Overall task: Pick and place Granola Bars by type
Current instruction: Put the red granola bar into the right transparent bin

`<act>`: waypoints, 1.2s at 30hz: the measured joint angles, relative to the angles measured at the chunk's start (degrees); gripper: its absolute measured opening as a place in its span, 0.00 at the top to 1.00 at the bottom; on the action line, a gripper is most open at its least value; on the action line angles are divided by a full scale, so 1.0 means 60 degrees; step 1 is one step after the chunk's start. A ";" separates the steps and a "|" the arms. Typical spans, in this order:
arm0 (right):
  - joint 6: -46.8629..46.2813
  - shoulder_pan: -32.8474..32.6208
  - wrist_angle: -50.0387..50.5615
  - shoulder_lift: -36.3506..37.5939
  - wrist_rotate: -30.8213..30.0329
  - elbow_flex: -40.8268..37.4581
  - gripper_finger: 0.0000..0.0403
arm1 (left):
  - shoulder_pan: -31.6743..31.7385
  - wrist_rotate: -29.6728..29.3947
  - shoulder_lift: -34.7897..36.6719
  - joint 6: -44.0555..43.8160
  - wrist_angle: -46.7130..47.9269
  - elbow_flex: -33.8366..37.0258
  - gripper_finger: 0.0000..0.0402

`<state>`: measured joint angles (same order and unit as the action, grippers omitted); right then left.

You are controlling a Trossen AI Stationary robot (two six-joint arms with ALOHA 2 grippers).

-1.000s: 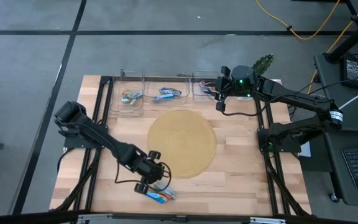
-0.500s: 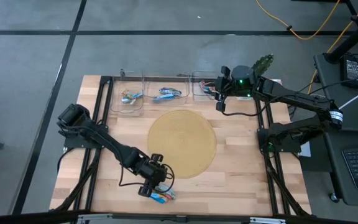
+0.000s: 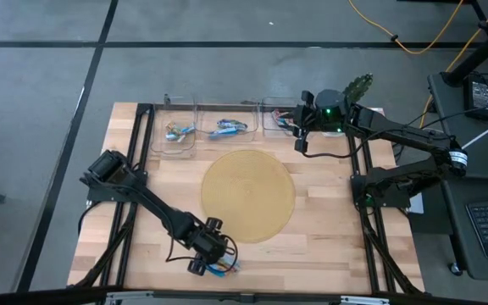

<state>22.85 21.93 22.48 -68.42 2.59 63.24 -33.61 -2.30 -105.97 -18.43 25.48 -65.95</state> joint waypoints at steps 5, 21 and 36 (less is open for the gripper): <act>0.0025 0.0001 0.0004 0.0000 0.0002 0.0000 0.67 | -0.0003 0.0042 -0.0426 -0.0386 -0.0177 0.0000 0.46; -0.0004 0.0004 0.0011 0.0000 0.0000 0.0000 0.67 | 0.0062 0.0082 -0.0431 -0.1346 -0.0147 -0.0084 0.94; -0.0011 0.0004 0.0020 0.0000 0.0000 -0.0004 0.68 | 0.0892 -0.2499 0.2958 -0.1534 0.3381 -0.0299 0.99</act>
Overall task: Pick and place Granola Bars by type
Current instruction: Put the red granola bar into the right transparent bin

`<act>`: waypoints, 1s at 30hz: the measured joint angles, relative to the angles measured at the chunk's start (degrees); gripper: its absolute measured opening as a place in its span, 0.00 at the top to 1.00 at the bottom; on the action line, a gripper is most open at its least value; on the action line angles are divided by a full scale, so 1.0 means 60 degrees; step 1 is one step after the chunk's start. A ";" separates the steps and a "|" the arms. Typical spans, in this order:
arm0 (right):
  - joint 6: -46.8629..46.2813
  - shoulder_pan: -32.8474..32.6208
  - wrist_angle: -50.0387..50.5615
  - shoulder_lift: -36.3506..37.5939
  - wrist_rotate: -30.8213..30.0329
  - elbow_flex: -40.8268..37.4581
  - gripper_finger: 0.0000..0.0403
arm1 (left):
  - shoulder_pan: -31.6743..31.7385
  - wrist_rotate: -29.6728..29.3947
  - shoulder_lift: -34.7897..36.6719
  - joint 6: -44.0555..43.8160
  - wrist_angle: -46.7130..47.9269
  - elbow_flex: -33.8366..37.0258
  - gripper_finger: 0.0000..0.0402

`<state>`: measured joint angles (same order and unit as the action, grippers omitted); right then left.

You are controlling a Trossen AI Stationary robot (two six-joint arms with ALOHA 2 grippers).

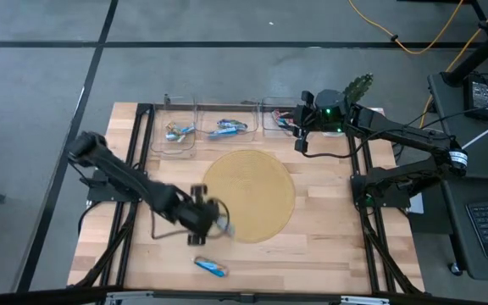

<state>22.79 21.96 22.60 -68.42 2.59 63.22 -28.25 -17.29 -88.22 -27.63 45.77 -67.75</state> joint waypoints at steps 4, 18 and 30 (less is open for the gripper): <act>-0.0081 0.0000 0.0005 0.0000 0.0004 -0.0004 0.68 | 0.0545 -0.2051 0.1413 -0.0289 0.0104 -0.0007 0.99; -0.1753 -0.0005 -0.2211 -0.0179 0.2154 -0.0011 0.64 | 0.2620 -0.3410 0.3986 0.2099 -0.0856 -0.0007 0.99; -0.2957 -0.1070 -0.4897 -0.1796 0.1977 0.0517 0.20 | 0.4737 -0.2547 0.4501 0.4972 -0.1531 -0.0007 0.99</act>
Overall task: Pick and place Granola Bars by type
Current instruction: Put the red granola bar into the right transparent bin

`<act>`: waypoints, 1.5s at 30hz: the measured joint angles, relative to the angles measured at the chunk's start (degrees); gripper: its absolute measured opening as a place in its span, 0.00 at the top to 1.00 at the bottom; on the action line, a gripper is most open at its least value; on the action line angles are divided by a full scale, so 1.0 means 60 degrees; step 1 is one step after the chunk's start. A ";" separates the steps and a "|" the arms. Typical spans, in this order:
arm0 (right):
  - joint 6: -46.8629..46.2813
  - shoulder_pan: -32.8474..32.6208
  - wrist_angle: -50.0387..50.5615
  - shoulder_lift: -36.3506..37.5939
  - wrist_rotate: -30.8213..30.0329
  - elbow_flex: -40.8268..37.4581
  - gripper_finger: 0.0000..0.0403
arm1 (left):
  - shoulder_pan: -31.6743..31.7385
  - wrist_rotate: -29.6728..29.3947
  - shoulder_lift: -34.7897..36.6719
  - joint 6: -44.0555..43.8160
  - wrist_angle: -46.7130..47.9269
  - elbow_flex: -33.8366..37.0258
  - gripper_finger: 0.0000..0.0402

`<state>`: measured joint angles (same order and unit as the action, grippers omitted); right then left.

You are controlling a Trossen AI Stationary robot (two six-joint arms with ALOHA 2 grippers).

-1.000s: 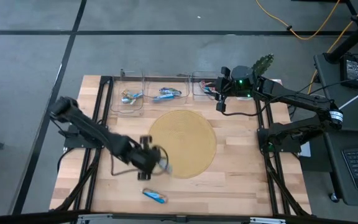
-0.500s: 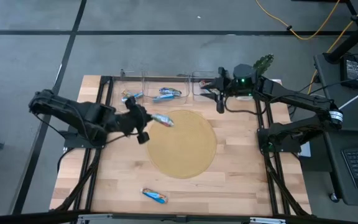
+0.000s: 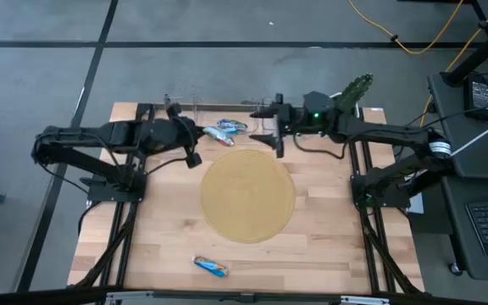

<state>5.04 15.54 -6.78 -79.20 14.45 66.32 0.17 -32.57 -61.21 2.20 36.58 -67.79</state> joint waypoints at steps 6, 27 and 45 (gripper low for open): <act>0.0598 -0.0517 0.0241 -0.1069 -0.0943 0.1294 0.15 | 0.0878 0.0460 -0.0003 0.1020 -0.0790 0.0000 0.99; 0.0491 -0.0704 0.0465 -0.2481 -0.1995 0.2728 0.17 | 0.1955 0.1454 -0.0007 0.2246 -0.1812 0.0000 0.99; 0.0418 -0.0704 0.0466 -0.2481 -0.2323 0.2732 0.62 | 0.1919 0.2422 -0.0007 0.2431 -0.1924 0.0000 0.99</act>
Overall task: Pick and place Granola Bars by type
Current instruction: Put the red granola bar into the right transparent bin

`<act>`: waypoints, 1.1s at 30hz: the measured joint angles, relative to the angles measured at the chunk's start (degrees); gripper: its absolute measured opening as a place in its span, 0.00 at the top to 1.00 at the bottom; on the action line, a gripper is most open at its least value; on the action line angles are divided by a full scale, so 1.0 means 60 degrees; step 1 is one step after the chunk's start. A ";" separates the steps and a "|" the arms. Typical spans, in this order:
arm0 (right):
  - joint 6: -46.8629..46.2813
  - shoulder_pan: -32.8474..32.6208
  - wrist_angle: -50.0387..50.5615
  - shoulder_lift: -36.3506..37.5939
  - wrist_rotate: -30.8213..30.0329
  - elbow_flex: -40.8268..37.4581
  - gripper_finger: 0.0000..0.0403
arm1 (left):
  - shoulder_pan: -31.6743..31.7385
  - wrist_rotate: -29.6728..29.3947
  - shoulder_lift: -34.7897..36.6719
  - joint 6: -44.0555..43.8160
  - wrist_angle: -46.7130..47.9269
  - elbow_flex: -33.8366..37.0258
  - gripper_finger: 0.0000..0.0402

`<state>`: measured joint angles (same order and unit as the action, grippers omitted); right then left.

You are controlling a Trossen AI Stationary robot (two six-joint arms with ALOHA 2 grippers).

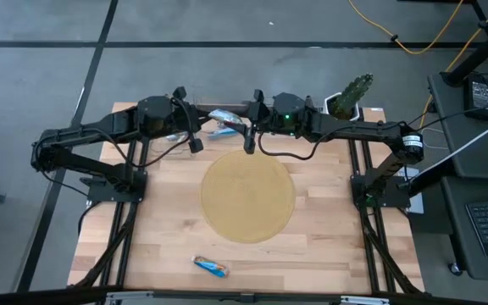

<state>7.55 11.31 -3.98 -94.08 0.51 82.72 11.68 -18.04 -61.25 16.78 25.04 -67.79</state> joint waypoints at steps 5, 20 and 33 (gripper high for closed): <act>0.0000 -0.0004 -0.0002 0.0000 0.0000 0.0004 0.78 | 0.0000 0.0025 0.0000 0.0081 0.0046 0.0000 0.97; -0.0430 0.0151 0.0859 0.0484 -0.0906 0.0000 0.89 | -0.0004 0.0033 0.0699 0.0043 0.0986 -0.0357 0.70; -0.0935 0.1809 0.5237 0.3022 -0.1734 0.0015 0.90 | 0.0186 -0.1992 0.0808 -0.0557 0.1078 -0.0496 0.64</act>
<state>1.94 22.17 27.44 -75.95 -9.89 82.81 12.80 -29.99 -56.41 13.44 31.50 -70.76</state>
